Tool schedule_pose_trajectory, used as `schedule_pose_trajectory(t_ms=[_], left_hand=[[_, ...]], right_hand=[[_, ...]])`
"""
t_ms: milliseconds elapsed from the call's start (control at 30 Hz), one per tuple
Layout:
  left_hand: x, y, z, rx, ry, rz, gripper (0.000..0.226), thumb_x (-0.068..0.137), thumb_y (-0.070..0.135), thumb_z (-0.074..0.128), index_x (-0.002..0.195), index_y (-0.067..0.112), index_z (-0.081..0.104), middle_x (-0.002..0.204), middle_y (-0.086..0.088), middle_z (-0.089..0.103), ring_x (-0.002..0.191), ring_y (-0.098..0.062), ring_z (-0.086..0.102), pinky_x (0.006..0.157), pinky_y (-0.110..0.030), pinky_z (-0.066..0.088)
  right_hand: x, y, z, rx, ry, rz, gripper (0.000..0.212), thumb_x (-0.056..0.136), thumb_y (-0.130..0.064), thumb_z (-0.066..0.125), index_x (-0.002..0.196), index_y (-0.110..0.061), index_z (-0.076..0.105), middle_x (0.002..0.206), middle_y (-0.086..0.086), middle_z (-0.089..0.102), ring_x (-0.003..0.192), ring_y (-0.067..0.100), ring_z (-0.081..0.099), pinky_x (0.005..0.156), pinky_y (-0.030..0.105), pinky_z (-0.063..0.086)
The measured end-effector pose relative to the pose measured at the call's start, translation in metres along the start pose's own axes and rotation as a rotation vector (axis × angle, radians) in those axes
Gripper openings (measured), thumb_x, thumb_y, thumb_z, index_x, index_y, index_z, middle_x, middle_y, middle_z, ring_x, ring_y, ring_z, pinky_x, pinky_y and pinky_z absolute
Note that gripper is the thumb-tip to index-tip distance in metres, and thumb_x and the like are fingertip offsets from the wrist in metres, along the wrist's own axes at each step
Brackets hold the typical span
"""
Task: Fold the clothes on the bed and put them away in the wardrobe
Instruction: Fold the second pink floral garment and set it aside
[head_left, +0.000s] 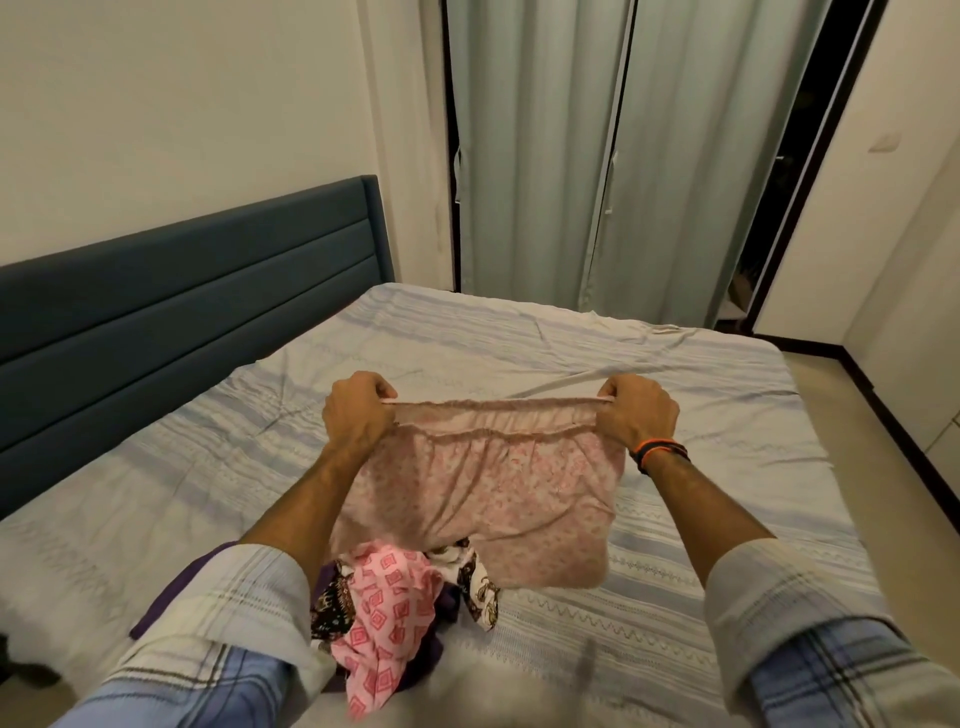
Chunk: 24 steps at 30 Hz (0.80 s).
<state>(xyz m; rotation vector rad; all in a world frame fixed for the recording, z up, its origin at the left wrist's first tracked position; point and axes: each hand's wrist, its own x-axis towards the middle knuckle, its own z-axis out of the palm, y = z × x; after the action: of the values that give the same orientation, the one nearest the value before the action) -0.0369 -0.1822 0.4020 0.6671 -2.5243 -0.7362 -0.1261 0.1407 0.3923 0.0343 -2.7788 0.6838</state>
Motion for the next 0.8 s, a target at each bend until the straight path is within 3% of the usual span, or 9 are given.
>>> schedule_pose_trajectory(t_ms=[100, 233, 333, 467, 633, 733, 800], left_hand=[[0.002, 0.008, -0.002, 0.036, -0.006, -0.022, 0.018, 0.077, 0.010, 0.074, 0.073, 0.027, 0.067, 0.088, -0.002, 0.072, 0.082, -0.024, 0.066, 0.077, -0.035, 0.056], [0.005, 0.014, 0.000, 0.036, -0.065, -0.044, 0.020, 0.081, 0.018, 0.075, 0.066, 0.028, 0.067, 0.079, 0.003, 0.071, 0.075, -0.017, 0.064, 0.072, -0.031, 0.056], [0.009, 0.014, 0.001, 0.003, -0.166, -0.037, 0.017, 0.081, 0.022, 0.078, 0.067, 0.028, 0.071, 0.073, 0.007, 0.068, 0.075, -0.013, 0.064, 0.068, -0.028, 0.054], [0.015, 0.005, 0.002, -0.113, -0.280, -0.048, 0.021, 0.066, 0.035, 0.089, 0.067, 0.026, 0.070, 0.075, 0.003, 0.071, 0.072, -0.015, 0.066, 0.069, -0.033, 0.059], [0.017, -0.008, 0.006, -0.175, -0.183, -0.155, 0.026, 0.069, 0.042, 0.086, 0.071, 0.023, 0.069, 0.078, -0.002, 0.070, 0.076, -0.021, 0.068, 0.074, -0.037, 0.060], [0.018, -0.009, 0.010, -0.194, -0.142, -0.181, 0.016, 0.074, 0.032, 0.082, 0.069, 0.022, 0.070, 0.078, -0.004, 0.072, 0.079, -0.023, 0.070, 0.077, -0.041, 0.061], [0.017, -0.004, 0.011, -0.213, -0.139, -0.174, 0.009, 0.076, 0.022, 0.078, 0.071, 0.022, 0.072, 0.080, -0.005, 0.072, 0.077, -0.023, 0.070, 0.076, -0.041, 0.061]], right_hand=[[0.004, -0.001, 0.001, 0.197, -0.021, 0.182, 0.013, 0.079, -0.014, 0.057, 0.087, -0.013, 0.067, 0.088, 0.012, 0.062, 0.086, 0.037, 0.058, 0.072, 0.035, 0.047], [0.012, -0.004, 0.004, 0.729, -0.090, 0.486, 0.014, 0.088, -0.003, 0.050, 0.084, -0.002, 0.063, 0.085, 0.017, 0.060, 0.082, 0.039, 0.062, 0.073, 0.049, 0.058], [0.013, -0.009, 0.008, 1.078, -0.158, 0.611, 0.023, 0.093, 0.006, 0.042, 0.080, -0.006, 0.057, 0.082, 0.014, 0.061, 0.069, 0.027, 0.060, 0.054, 0.040, 0.057], [0.020, 0.002, 0.015, 0.930, -0.255, 0.507, 0.024, 0.093, 0.000, 0.051, 0.075, -0.014, 0.057, 0.093, 0.012, 0.060, 0.083, 0.027, 0.058, 0.075, 0.042, 0.056], [0.018, 0.019, 0.017, 0.739, -0.278, 0.379, 0.016, 0.083, -0.001, 0.067, 0.075, -0.015, 0.071, 0.080, 0.006, 0.068, 0.083, 0.026, 0.063, 0.072, 0.039, 0.054], [0.014, 0.020, 0.012, 0.585, -0.253, 0.349, 0.015, 0.084, -0.005, 0.062, 0.082, -0.013, 0.075, 0.082, 0.007, 0.070, 0.082, 0.026, 0.065, 0.067, 0.035, 0.057], [0.014, 0.020, 0.012, 0.491, -0.230, 0.341, 0.018, 0.084, -0.009, 0.059, 0.084, -0.014, 0.076, 0.082, 0.008, 0.071, 0.079, 0.029, 0.067, 0.068, 0.040, 0.061]])
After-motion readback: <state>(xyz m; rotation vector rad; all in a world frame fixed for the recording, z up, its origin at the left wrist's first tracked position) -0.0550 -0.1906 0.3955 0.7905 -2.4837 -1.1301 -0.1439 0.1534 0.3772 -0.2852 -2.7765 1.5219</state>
